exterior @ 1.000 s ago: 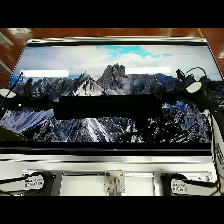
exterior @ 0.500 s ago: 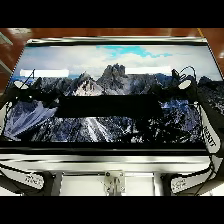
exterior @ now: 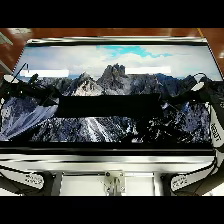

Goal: Fold the shirts.

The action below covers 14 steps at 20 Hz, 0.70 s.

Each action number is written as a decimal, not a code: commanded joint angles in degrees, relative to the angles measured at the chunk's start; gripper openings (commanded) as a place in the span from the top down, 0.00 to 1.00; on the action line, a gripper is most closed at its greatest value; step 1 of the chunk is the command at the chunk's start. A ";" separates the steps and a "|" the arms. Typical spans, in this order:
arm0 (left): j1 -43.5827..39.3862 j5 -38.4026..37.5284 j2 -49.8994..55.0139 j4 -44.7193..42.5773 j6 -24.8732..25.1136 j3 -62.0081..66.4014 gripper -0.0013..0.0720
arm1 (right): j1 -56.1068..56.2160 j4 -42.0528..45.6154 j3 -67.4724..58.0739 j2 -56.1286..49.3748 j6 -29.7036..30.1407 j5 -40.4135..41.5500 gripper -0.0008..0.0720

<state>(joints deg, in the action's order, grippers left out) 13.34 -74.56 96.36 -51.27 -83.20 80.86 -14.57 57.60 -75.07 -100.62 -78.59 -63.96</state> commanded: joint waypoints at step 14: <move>-27.69 21.68 2.89 10.16 1.55 0.31 0.92 | 2.86 -14.51 -0.11 14.86 5.25 -6.10 0.91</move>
<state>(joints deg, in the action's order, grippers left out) -7.68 -59.33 96.84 -44.80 -81.69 81.17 -11.62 43.40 -75.16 -93.41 -72.93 -66.46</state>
